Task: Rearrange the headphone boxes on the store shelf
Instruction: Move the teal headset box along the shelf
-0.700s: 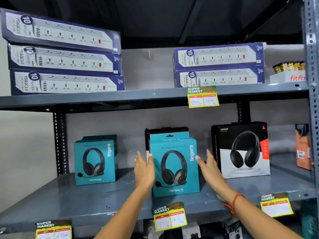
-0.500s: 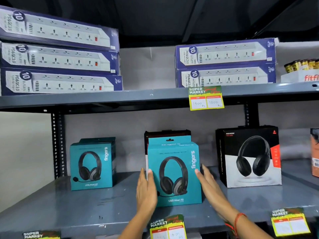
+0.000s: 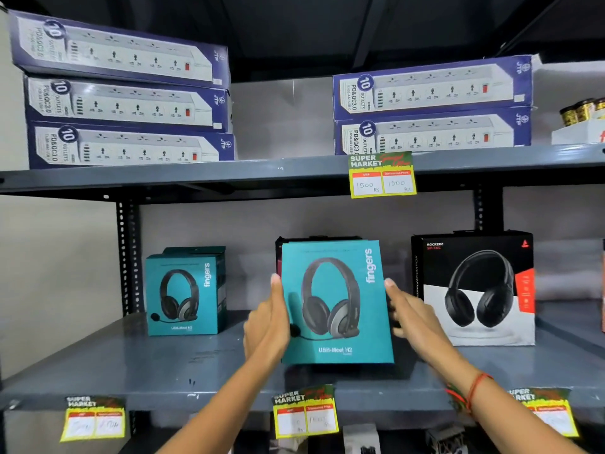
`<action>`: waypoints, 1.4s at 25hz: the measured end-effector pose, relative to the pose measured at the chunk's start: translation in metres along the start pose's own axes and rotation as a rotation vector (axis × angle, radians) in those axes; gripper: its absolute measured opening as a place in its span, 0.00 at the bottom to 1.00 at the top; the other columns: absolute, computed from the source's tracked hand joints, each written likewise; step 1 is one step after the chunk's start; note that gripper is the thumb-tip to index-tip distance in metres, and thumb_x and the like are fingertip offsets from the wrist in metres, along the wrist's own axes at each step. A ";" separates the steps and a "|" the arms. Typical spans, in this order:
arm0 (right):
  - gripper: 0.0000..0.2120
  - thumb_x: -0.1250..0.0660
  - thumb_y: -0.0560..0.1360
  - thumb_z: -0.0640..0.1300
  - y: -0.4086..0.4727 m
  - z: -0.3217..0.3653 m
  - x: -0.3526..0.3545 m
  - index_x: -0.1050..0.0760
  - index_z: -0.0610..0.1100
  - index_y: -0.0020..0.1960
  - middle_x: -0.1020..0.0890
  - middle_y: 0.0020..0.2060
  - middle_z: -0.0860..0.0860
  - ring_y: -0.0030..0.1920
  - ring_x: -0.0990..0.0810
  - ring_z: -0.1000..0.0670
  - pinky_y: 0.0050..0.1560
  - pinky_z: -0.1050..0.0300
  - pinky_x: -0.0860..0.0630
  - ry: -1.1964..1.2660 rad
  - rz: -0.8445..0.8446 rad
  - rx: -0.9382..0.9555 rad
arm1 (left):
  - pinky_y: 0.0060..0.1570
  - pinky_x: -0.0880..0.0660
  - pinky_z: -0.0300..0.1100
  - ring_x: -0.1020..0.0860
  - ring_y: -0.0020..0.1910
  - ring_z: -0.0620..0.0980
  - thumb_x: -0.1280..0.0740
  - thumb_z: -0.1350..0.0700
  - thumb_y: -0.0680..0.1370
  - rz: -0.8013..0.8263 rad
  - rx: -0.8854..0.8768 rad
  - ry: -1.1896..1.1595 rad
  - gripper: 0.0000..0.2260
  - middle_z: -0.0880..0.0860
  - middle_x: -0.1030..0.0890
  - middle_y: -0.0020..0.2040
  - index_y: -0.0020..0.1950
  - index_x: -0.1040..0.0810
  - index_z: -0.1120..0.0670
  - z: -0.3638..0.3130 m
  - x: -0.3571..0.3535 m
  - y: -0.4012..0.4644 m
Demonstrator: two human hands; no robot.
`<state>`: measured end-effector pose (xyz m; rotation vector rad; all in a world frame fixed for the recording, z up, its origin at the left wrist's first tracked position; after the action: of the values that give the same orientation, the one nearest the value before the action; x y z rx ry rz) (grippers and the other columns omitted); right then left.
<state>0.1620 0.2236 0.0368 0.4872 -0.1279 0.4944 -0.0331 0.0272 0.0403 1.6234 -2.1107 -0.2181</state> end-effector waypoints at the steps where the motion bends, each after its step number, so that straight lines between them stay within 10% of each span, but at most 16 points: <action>1: 0.24 0.46 0.67 0.78 0.001 0.003 0.005 0.17 0.67 0.43 0.12 0.45 0.51 0.51 0.14 0.41 0.57 0.38 0.19 -0.008 -0.006 0.006 | 0.45 0.29 0.51 0.24 0.36 0.51 0.70 0.20 0.60 0.005 0.000 0.014 0.45 0.51 0.23 0.33 0.32 0.26 0.52 -0.004 0.002 -0.001; 10: 0.21 0.48 0.63 0.84 -0.010 0.040 -0.058 0.24 0.77 0.45 0.14 0.43 0.68 0.49 0.15 0.59 0.50 0.54 0.19 -0.013 0.079 0.147 | 0.49 0.25 0.56 0.23 0.39 0.55 0.68 0.21 0.64 -0.125 -0.033 -0.067 0.41 0.51 0.23 0.34 0.31 0.28 0.51 0.023 0.047 0.020; 14: 0.26 0.42 0.64 0.81 -0.012 0.052 -0.137 0.26 0.72 0.56 0.16 0.51 0.72 0.53 0.19 0.70 0.42 0.75 0.24 0.060 0.263 0.159 | 0.65 0.28 0.62 0.21 0.59 0.60 0.64 0.22 0.69 -0.162 -0.012 -0.204 0.48 0.55 0.16 0.58 0.58 0.18 0.52 0.062 0.082 0.057; 20: 0.35 0.43 0.79 0.68 0.010 0.049 -0.273 0.40 0.53 0.80 0.29 0.76 0.53 0.75 0.30 0.51 0.76 0.45 0.36 0.024 0.435 0.089 | 0.71 0.34 0.62 0.26 0.70 0.62 0.57 0.27 0.77 -0.091 0.141 -0.222 0.38 0.59 0.23 0.71 0.72 0.23 0.47 0.145 0.140 0.144; 28: 0.24 0.42 0.80 0.64 0.026 0.044 -0.372 0.36 0.60 0.74 0.21 0.64 0.61 0.50 0.23 0.71 0.38 0.81 0.29 0.035 0.491 0.054 | 0.74 0.37 0.62 0.30 0.74 0.63 0.56 0.29 0.78 -0.124 0.208 -0.232 0.37 0.59 0.26 0.74 0.76 0.29 0.49 0.207 0.176 0.202; 35: 0.33 0.44 0.78 0.68 0.027 0.042 -0.384 0.48 0.62 0.80 0.34 0.77 0.59 0.59 0.29 0.70 0.52 0.77 0.34 -0.069 0.492 0.118 | 0.74 0.42 0.61 0.34 0.76 0.62 0.53 0.32 0.79 -0.072 0.193 -0.255 0.33 0.57 0.31 0.78 0.79 0.34 0.46 0.217 0.169 0.206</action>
<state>-0.1872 0.0613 -0.0042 0.5901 -0.2898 0.9713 -0.3432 -0.1063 -0.0237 1.8713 -2.3254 -0.2639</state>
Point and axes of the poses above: each hand's wrist, its own y-axis towards the middle knuckle, its own x-axis out of the back of the hand, z = x × y, the point moved 8 cm from there along y, towards the middle knuckle
